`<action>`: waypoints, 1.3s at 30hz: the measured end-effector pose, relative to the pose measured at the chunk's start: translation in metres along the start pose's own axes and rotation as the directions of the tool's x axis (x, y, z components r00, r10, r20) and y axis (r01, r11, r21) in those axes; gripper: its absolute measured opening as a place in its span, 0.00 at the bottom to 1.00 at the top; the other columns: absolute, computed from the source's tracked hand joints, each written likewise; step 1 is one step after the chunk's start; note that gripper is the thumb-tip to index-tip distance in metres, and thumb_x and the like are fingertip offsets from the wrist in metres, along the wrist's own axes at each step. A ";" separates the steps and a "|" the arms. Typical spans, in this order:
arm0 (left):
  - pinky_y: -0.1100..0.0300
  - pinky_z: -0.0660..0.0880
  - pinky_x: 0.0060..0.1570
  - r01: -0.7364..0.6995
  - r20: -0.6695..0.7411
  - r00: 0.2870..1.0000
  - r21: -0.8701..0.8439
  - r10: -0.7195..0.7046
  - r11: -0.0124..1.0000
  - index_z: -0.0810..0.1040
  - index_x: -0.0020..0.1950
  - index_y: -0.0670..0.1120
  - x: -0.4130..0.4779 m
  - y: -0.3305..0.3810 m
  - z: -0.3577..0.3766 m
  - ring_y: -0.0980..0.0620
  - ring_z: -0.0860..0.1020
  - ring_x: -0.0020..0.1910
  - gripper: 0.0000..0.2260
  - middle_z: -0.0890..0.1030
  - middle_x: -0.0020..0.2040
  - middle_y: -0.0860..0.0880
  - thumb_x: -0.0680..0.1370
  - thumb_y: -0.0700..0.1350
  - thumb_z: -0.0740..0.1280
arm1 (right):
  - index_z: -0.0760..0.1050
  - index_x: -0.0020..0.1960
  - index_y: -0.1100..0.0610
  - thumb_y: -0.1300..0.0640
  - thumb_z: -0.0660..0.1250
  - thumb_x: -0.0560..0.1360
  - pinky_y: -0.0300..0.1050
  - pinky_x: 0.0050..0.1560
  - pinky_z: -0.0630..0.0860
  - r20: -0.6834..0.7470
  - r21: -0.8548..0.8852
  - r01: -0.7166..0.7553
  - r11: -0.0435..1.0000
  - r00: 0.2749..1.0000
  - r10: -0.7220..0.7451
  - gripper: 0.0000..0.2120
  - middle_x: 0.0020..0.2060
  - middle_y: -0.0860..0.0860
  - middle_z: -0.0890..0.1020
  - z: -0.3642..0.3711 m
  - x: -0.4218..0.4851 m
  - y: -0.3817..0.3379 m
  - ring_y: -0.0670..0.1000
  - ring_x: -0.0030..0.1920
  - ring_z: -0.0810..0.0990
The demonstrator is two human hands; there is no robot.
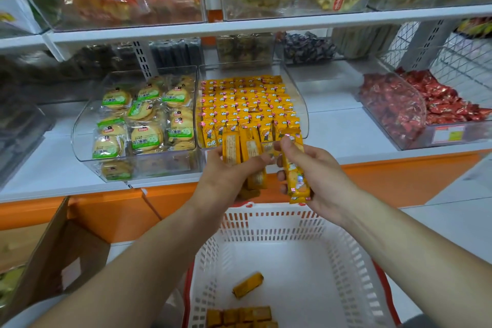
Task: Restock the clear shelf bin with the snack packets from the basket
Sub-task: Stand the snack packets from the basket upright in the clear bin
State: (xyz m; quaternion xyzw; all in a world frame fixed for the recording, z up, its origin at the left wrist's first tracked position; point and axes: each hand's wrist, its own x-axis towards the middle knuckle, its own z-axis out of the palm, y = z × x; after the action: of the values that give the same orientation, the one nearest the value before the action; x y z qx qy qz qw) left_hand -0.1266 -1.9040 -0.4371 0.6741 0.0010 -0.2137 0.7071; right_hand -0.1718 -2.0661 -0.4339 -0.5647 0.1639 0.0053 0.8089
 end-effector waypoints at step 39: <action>0.53 0.84 0.41 -0.070 -0.143 0.988 -0.055 0.061 0.996 0.77 0.61 0.51 0.013 0.034 -0.079 0.47 0.86 0.46 0.21 0.85 0.51 0.46 0.72 0.51 0.79 | 0.77 0.61 0.50 0.54 0.76 0.73 0.45 0.52 0.73 0.367 -0.928 0.350 -0.128 0.917 -0.153 0.18 0.59 0.53 0.81 0.061 0.149 -0.041 0.55 0.57 0.78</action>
State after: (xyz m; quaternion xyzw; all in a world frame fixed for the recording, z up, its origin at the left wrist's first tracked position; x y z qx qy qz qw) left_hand -0.0817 -1.8331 -0.4162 0.6656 0.0353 -0.1420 0.7318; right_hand -0.0073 -2.0514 -0.4176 -0.9893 -0.0593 0.0057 0.1332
